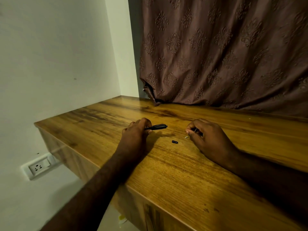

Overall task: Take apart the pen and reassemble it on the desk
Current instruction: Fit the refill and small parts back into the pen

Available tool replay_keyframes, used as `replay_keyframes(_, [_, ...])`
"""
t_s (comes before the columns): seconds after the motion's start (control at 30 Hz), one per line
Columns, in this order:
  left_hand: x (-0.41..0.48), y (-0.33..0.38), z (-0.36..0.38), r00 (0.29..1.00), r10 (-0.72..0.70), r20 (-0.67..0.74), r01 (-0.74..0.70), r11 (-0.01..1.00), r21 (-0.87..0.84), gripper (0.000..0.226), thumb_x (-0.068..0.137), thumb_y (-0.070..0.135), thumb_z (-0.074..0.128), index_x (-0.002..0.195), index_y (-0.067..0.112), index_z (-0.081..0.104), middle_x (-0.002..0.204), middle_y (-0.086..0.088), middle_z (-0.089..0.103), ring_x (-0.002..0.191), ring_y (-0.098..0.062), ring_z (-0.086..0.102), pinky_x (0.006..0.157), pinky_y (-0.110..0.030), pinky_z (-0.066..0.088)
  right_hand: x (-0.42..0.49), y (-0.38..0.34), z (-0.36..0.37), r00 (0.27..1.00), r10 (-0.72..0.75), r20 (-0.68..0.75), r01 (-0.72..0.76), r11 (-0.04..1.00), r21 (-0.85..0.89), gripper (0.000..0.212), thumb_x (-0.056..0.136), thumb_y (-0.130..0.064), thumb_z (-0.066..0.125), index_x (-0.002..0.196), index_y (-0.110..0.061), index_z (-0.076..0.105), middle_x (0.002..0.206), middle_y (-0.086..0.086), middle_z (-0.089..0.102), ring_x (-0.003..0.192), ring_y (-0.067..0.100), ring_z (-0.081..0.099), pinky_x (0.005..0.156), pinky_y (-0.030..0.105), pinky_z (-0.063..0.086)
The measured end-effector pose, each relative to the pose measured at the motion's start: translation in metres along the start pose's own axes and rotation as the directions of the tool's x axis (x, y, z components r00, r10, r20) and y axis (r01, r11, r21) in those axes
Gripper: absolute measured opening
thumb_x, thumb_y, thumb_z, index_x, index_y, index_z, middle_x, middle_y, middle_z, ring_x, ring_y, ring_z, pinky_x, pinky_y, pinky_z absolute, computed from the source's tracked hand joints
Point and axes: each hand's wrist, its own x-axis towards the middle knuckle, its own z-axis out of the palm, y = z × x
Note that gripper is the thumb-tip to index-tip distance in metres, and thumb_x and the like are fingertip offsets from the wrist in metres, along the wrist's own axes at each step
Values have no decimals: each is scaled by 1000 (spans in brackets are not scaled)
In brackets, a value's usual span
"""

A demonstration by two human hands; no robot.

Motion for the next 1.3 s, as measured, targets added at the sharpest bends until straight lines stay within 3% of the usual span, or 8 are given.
replay_keyframes(0.17, [1,-2,1,1000,-12,4,12,1000,20,12,94,23,54,103,31,52,93,13,52,89,-11,48,85,-42,43,0,1,0,1000,-7,16,8,1000,-17,3,90,-23,62,87,-23,62,81,-10,60,74,2,54,61,16,38])
replay_keyframes(0.5, [1,-4,3,998,54,23,-56,994,90,13,93,32,51,105,32,53,98,19,48,91,-6,41,81,-35,29,0,-2,0,999,-28,32,28,999,-19,3,90,-21,63,89,-19,64,84,-6,61,73,11,56,62,29,45])
replay_keyframes(0.67, [-1,2,1,993,95,71,-102,989,106,39,83,56,28,105,34,51,100,15,55,92,-8,47,86,-37,32,0,-3,1,998,-24,59,23,1000,7,3,89,-21,63,89,-19,66,83,-6,63,73,8,55,62,28,44])
replay_keyframes(0.87, [-1,0,4,980,169,108,-176,983,51,17,90,44,43,103,35,49,98,16,56,91,-10,53,86,-40,40,1,-6,2,994,-12,108,5,998,68,5,89,-20,65,86,-21,69,79,-5,66,73,9,59,65,34,49])
replay_keyframes(0.97, [0,-2,6,973,194,123,-189,981,-45,12,91,31,54,101,36,50,94,16,55,85,-8,52,75,-34,44,3,-10,7,993,7,122,-23,992,128,5,88,-20,65,89,-20,71,81,-5,68,75,9,62,67,39,53])
replay_keyframes(1.13, [-3,-2,6,986,132,106,-118,984,-132,9,90,37,56,93,39,48,86,14,59,77,-2,54,60,-22,40,2,-18,6,997,64,-41,-56,981,184,19,85,-30,69,102,-23,70,89,-15,61,76,10,61,65,33,55])
replay_keyframes(1.23, [-2,-3,5,989,126,72,-114,982,-150,9,91,35,58,97,30,53,83,8,61,72,-8,55,58,-24,41,-10,-30,4,982,-21,187,-38,951,306,24,77,-50,70,91,-31,69,87,-17,60,65,5,56,54,22,48])
replay_keyframes(1.3, [-1,-4,4,990,122,73,-111,984,-139,8,93,24,58,100,24,54,86,2,63,75,-12,56,61,-30,43,-17,-38,5,918,-100,384,-15,958,287,31,73,-57,71,94,-34,69,91,-17,60,69,4,56,55,21,48])
